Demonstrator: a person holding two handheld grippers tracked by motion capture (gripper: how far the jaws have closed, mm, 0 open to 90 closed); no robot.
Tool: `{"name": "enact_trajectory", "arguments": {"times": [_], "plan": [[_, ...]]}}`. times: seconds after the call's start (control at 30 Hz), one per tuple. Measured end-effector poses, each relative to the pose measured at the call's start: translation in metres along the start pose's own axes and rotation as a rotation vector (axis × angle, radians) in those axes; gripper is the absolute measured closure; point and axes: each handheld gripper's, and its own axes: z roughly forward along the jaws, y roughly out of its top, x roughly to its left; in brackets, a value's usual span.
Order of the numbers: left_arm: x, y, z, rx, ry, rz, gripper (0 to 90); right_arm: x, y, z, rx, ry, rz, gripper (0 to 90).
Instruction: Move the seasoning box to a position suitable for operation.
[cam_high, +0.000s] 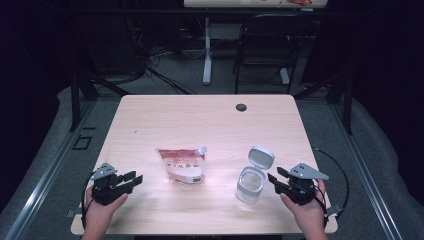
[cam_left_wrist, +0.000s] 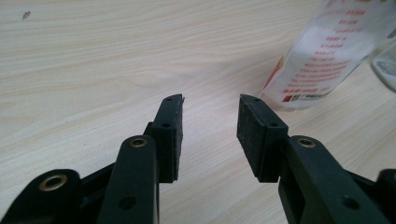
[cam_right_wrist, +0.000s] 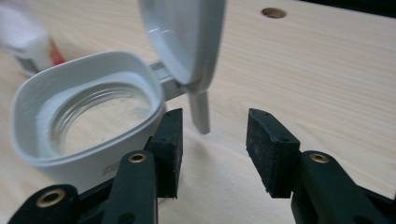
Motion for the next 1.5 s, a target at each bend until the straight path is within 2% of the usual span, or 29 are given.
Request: {"name": "enact_trajectory", "arguments": {"times": [0.13, 0.3, 0.4, 0.57, 0.77, 0.9, 1.0, 1.07, 1.2, 1.3, 1.43, 1.5], "plan": [[-0.002, 0.006, -0.006, -0.007, -0.004, 0.015, 60.8, 0.001, -0.002, 0.0, 0.003, 0.022, 0.005, 53.4], [-0.006, 0.012, -0.011, -0.004, -0.031, 0.028, 60.6, 0.0, 0.001, -0.003, -0.055, 0.026, 0.016, 41.6], [-0.009, 0.016, -0.014, 0.0, -0.036, 0.029, 59.3, 0.001, 0.004, -0.008, -0.095, 0.056, 0.001, 39.1], [-0.016, 0.023, -0.019, 0.015, -0.05, 0.043, 58.7, 0.007, 0.01, -0.014, -0.079, 0.086, -0.035, 33.4], [-0.023, 0.035, -0.03, 0.004, -0.056, 0.058, 59.7, 0.018, 0.025, -0.025, -0.059, 0.13, -0.082, 32.8], [-0.029, 0.046, -0.037, -0.007, -0.073, 0.075, 60.6, 0.028, 0.04, -0.032, -0.04, 0.121, -0.123, 37.3], [-0.034, 0.056, -0.04, -0.006, -0.08, 0.098, 60.6, 0.035, 0.051, -0.037, -0.04, 0.124, -0.164, 51.5], [-0.039, 0.062, -0.041, -0.006, -0.086, 0.116, 60.6, 0.04, 0.059, -0.037, -0.045, 0.14, -0.17, 55.6], [-0.047, 0.076, -0.04, -0.001, -0.107, 0.153, 60.4, 0.048, 0.072, -0.033, -0.038, 0.159, -0.195, 58.7], [-0.052, 0.084, -0.035, 0.003, -0.11, 0.169, 59.2, 0.053, 0.08, -0.028, -0.043, 0.171, -0.233, 62.4], [-0.058, 0.093, -0.028, -0.002, -0.136, 0.179, 58.1, 0.061, 0.088, -0.018, -0.056, 0.191, -0.239, 65.3], [-0.061, 0.097, -0.024, 0.003, -0.13, 0.191, 58.0, 0.065, 0.091, -0.014, -0.063, 0.202, -0.238, 65.2]]}}
